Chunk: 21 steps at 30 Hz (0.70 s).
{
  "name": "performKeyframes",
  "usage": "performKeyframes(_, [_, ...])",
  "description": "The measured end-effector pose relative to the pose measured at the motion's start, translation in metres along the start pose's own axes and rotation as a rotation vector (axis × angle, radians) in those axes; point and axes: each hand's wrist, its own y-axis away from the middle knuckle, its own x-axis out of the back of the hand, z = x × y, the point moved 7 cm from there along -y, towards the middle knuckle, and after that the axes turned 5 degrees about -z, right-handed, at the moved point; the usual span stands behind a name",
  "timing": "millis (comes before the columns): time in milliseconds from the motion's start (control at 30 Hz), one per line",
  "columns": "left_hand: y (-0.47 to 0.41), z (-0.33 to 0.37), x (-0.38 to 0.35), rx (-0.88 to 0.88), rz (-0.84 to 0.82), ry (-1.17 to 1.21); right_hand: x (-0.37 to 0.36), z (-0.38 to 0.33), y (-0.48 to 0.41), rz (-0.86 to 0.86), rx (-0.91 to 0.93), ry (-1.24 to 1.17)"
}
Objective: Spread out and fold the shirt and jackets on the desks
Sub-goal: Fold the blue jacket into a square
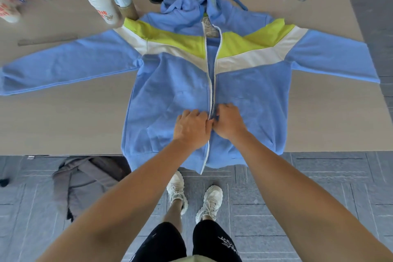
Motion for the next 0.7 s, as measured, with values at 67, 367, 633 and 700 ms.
performKeyframes(67, [0.009, -0.024, -0.014, 0.132, -0.061, -0.075, -0.001, -0.001, 0.004, 0.010, 0.007, -0.002])
performKeyframes(367, [0.043, -0.089, -0.039, 0.215, -0.244, -0.152, -0.001, -0.013, 0.007, 0.053, -0.095, 0.106])
performKeyframes(633, [0.041, -0.087, -0.035, 0.206, -0.268, -0.097, 0.017, 0.007, 0.027, 0.082, -0.276, -0.339])
performKeyframes(700, [0.037, -0.072, -0.024, 0.109, -0.138, -0.047, 0.029, 0.008, 0.036, 0.093, -0.255, -0.403])
